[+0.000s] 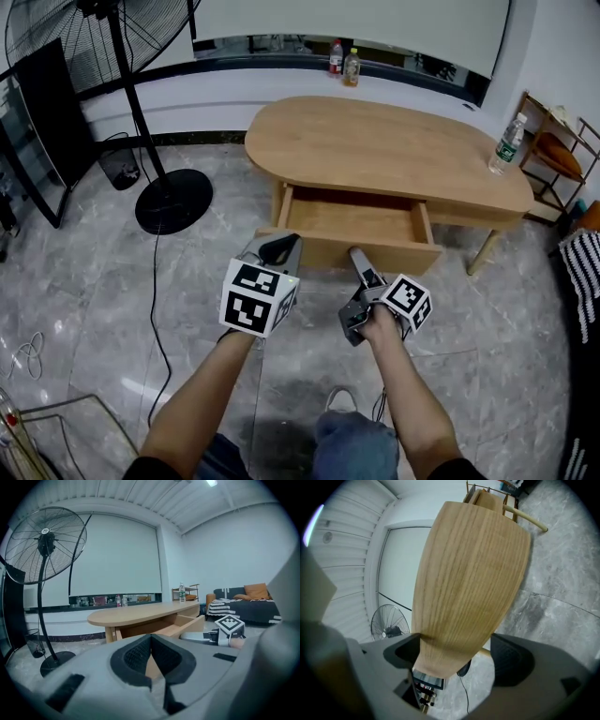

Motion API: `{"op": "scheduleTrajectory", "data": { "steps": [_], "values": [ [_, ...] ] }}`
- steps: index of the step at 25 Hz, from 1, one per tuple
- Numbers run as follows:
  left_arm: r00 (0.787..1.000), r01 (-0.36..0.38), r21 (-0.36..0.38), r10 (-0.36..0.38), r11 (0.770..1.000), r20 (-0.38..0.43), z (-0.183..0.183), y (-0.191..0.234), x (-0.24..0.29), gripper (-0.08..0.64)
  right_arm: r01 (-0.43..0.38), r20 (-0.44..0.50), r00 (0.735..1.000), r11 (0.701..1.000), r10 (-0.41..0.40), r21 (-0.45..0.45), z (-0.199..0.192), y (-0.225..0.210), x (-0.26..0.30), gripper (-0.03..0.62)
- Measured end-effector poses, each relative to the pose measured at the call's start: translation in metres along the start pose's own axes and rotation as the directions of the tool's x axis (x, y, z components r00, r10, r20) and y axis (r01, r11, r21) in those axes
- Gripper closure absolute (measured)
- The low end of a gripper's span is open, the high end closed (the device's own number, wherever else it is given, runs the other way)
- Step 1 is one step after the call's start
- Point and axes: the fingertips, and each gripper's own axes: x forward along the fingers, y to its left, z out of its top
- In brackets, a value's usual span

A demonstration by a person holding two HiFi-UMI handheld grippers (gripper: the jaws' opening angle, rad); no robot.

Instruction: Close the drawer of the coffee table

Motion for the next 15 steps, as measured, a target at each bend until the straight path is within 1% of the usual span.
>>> {"op": "scheduleTrajectory", "data": {
  "steps": [7, 15],
  "values": [
    [1.000, -0.009, -0.003, 0.009, 1.000, 0.002, 0.002, 0.007, 0.012, 0.552, 0.005, 0.019, 1.000, 1.000, -0.005, 0.002, 0.016, -0.005, 0.024, 0.140],
    [1.000, -0.020, -0.021, 0.020, 1.000, -0.001, -0.001, 0.018, 0.033, 0.552, 0.005, 0.005, 1.000, 1.000, -0.005, 0.007, 0.031, -0.009, 0.055, 0.140]
  ]
}}
